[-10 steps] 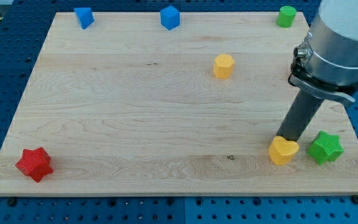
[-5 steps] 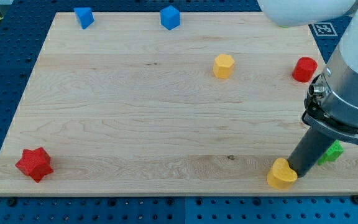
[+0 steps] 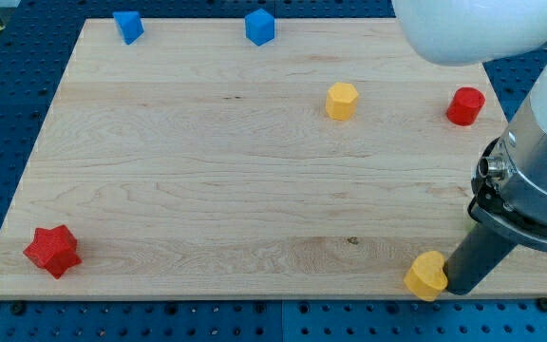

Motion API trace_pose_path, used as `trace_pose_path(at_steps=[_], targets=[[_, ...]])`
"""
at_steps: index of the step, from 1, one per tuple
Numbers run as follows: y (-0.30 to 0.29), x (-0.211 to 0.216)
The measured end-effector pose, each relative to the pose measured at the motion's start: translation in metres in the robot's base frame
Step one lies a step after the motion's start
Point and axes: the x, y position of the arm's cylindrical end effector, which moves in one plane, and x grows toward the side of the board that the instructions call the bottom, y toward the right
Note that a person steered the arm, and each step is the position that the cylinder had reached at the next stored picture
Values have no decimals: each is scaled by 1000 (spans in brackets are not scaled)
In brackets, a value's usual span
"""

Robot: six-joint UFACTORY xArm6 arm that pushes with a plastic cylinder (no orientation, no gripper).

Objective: Push the heart towards the bottom center of the board

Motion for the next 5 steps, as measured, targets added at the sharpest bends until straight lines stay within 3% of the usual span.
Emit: trace_pose_path(at_steps=[5], targets=[[-78,0]])
